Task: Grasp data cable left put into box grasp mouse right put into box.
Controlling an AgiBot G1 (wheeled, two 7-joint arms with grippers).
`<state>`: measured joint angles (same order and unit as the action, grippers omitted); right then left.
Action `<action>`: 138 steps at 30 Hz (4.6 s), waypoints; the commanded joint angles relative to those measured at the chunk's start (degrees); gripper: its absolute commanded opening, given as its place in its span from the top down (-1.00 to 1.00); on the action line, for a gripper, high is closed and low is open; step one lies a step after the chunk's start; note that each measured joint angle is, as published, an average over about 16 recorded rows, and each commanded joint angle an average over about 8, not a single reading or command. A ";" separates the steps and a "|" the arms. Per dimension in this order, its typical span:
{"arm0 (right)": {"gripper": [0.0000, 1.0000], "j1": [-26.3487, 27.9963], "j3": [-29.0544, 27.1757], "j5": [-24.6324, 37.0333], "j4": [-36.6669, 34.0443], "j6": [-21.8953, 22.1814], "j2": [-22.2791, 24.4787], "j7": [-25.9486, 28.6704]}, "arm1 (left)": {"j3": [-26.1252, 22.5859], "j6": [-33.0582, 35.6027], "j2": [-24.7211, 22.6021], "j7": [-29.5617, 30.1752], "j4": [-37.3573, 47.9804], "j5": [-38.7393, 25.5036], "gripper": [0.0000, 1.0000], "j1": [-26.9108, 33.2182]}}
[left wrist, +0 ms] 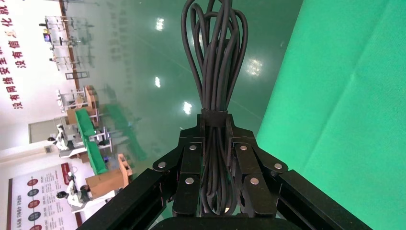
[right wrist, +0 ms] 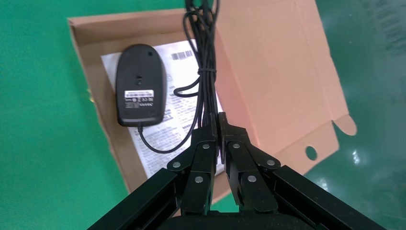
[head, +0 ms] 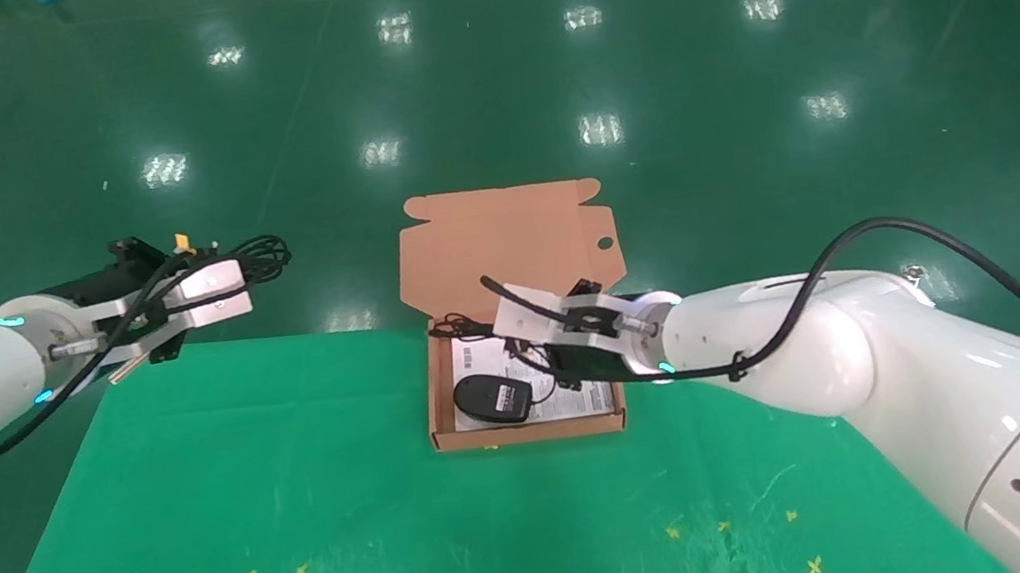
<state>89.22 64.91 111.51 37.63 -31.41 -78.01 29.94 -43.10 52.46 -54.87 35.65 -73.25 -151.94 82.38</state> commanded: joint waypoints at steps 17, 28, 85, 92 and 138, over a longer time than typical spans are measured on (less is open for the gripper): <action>-1.00 0.30 3.91 -2.12 -0.57 0.64 0.29 2.09 | -0.01 -0.01 -0.02 0.00 0.01 0.07 1.00 -0.04; -1.00 2.17 3.90 -0.52 2.46 0.79 4.90 3.76 | -0.87 -3.66 -2.62 -0.85 1.27 2.90 1.00 -2.43; -1.00 5.51 1.56 20.86 39.03 -14.14 30.09 30.48 | -26.53 -33.27 -23.47 -18.05 29.01 28.72 -1.00 -2.58; -1.00 5.70 1.52 20.77 38.54 -13.98 29.86 30.31 | -25.83 -33.34 -22.49 -17.56 27.96 28.57 -1.00 -2.35; -1.00 -3.68 -19.91 -15.79 38.17 -31.65 36.45 6.26 | -0.54 -6.34 -4.08 -17.00 16.30 63.85 -1.00 -4.62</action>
<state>86.12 45.70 97.02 75.86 -62.51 -41.72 36.82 -44.31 45.16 -59.54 18.83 -56.55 -89.21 78.16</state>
